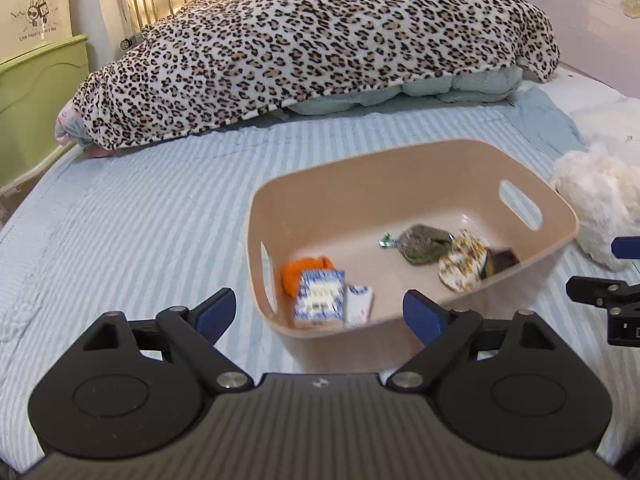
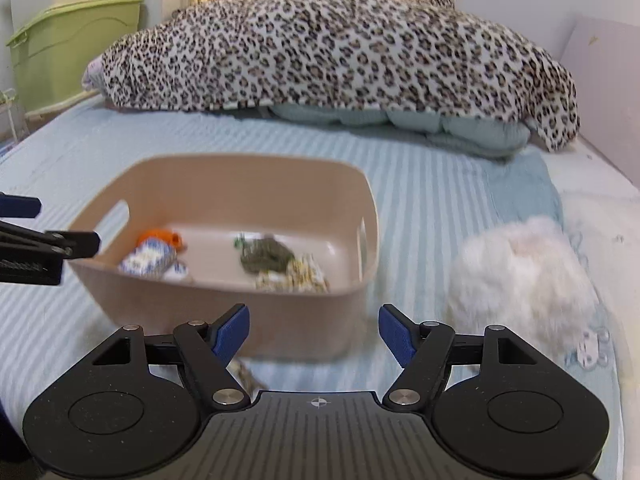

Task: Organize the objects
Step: 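Grasp the purple cartoon juice box with the left tool while the right tool grasps the metal hair clip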

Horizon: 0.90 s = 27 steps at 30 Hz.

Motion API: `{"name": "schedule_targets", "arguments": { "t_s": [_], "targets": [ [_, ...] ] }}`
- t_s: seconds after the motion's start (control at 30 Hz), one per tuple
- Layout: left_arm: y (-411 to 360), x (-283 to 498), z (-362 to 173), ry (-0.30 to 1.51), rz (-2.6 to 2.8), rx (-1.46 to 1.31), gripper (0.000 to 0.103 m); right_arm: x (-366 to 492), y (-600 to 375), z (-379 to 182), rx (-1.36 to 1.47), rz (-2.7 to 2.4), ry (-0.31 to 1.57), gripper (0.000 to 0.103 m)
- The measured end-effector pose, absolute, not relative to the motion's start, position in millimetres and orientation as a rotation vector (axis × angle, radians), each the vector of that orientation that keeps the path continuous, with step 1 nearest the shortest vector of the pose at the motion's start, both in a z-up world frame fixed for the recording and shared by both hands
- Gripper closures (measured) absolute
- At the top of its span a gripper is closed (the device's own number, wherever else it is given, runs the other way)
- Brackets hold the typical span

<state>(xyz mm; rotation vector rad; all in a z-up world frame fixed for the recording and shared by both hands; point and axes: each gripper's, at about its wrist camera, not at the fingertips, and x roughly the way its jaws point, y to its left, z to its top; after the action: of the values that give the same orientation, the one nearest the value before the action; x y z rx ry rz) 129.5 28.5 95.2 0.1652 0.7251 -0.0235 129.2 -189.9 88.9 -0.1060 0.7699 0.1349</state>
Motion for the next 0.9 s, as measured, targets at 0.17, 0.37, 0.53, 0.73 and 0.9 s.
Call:
{"name": "schedule_targets", "arguments": {
  "t_s": [0.17,0.37,0.53,0.73,0.9],
  "targets": [
    [22,114,73,0.771,-0.023,0.153,0.012,116,-197,65,-0.082,0.140,0.839,0.028],
    [9,109,37,0.815,-0.035,0.129,0.012,115,-202,37,-0.084,0.138,0.916,0.028],
    [-2,115,12,0.858,-0.056,0.074,0.012,122,-203,20,-0.083,0.135,0.960,0.028],
    [-22,124,-9,0.850,-0.080,0.059,0.012,132,-204,11,-0.080,0.124,0.980,0.028],
    [-33,137,-22,0.855,-0.087,0.028,0.012,140,-207,3,-0.092,0.110,1.003,0.028]
  ]
}}
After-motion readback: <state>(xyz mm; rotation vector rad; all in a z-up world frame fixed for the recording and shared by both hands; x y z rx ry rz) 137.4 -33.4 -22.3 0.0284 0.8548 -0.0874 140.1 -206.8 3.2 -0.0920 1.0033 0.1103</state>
